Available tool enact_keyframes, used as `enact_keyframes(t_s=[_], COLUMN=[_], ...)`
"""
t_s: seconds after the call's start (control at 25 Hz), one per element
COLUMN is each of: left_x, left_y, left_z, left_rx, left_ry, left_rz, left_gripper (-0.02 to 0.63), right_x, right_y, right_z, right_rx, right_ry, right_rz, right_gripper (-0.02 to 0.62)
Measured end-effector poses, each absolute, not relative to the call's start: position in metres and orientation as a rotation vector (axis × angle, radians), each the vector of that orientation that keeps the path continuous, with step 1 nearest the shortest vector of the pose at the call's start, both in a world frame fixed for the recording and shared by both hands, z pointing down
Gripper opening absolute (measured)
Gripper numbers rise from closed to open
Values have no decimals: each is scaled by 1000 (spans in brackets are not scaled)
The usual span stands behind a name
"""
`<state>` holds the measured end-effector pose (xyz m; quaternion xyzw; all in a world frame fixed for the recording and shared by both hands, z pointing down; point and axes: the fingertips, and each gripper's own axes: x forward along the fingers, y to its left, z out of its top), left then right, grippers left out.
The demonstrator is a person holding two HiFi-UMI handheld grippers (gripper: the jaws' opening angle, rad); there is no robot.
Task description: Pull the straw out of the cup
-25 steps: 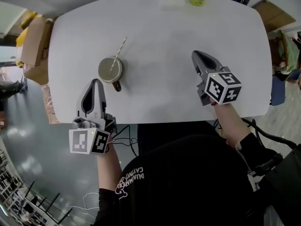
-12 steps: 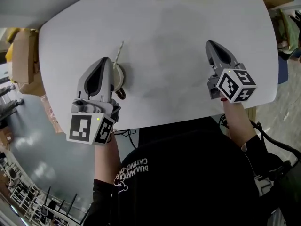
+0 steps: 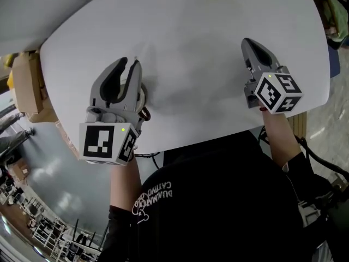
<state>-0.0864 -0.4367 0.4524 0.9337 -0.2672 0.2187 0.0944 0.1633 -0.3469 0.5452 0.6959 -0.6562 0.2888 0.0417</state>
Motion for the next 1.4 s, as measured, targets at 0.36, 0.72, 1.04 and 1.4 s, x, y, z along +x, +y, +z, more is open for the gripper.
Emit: enact_keyframes(t_s=[0.36, 0.72, 1.04, 1.4], left_x=[-70, -63, -87, -136], left_y=[-440, -435, -428, -412], left_z=[456, 440, 408, 351], left_rx=[2759, 2779, 2750, 2689], left_ry=[-753, -791, -935, -1196], left_rz=[660, 597, 408, 116], left_gripper=[69, 29, 28, 26], right_x=[173, 180, 173, 172], right_y=[-346, -337, -336, -335], right_z=[537, 527, 515, 478], right_rx=[2151, 2134, 2098, 2050], right_ry=[-2005, -2030, -2111, -2226], right_rz=[872, 851, 827, 739], right_gripper=[6, 5, 5, 5])
